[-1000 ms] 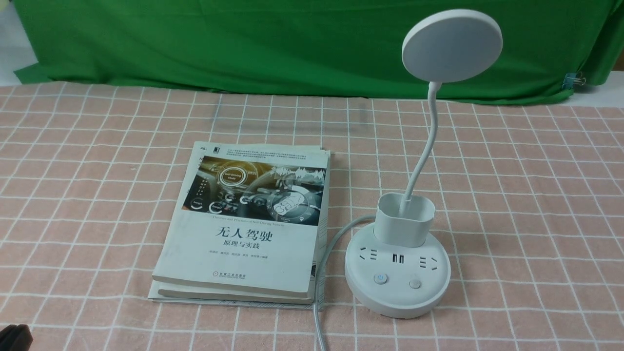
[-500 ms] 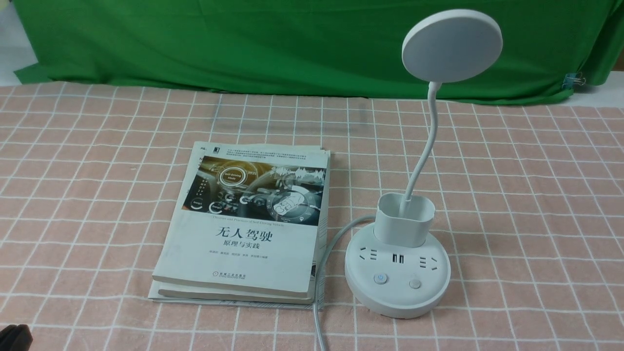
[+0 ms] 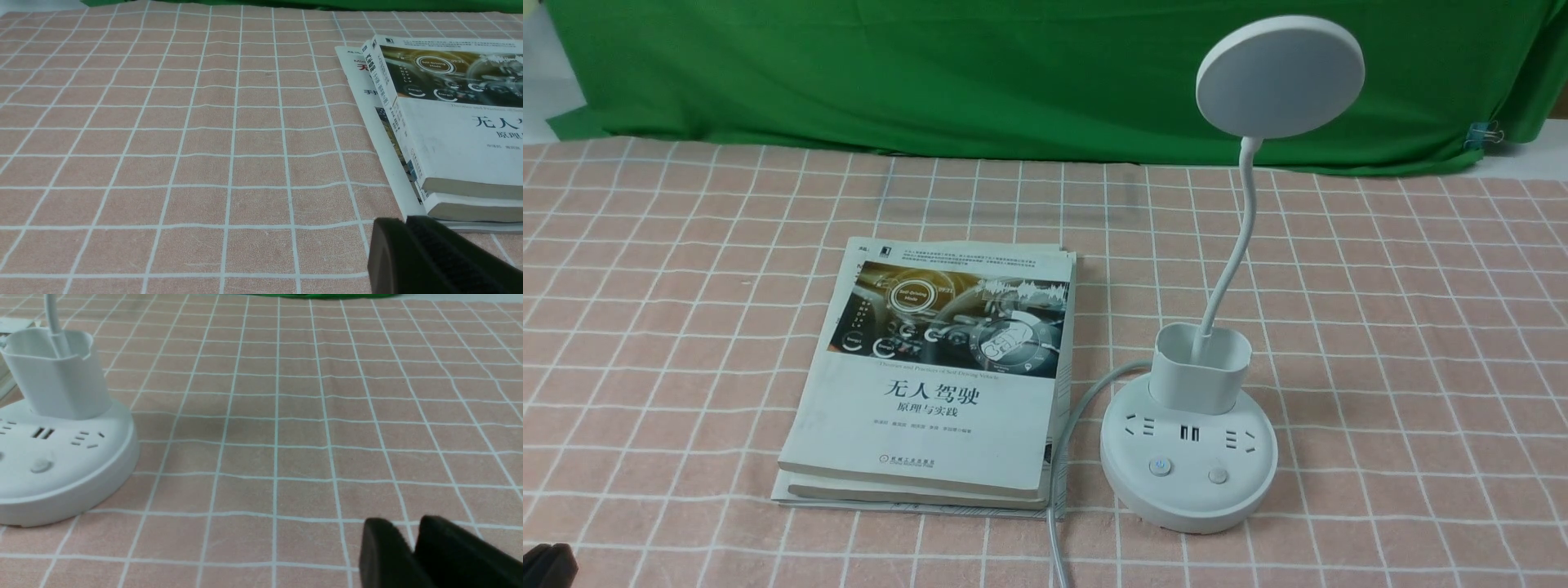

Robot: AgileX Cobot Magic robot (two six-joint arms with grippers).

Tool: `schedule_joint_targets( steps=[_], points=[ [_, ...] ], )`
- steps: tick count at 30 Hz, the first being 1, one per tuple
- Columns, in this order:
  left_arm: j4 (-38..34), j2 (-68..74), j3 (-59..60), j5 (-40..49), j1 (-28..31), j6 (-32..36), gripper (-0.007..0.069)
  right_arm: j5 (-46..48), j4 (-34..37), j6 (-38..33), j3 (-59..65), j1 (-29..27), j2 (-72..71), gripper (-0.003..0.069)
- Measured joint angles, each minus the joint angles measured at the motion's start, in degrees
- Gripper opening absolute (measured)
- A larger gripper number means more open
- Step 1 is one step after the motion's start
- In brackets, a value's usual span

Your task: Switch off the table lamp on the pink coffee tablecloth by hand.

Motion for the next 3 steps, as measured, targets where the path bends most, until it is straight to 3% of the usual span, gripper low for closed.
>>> schedule_joint_targets(
  steps=[3],
  points=[
    [0.0, 0.0, 0.0, 0.0, 0.0, 0.0, 0.0006, 0.0, 0.0, 0.0, 0.0, 0.0, 0.0, 0.0198]
  ],
)
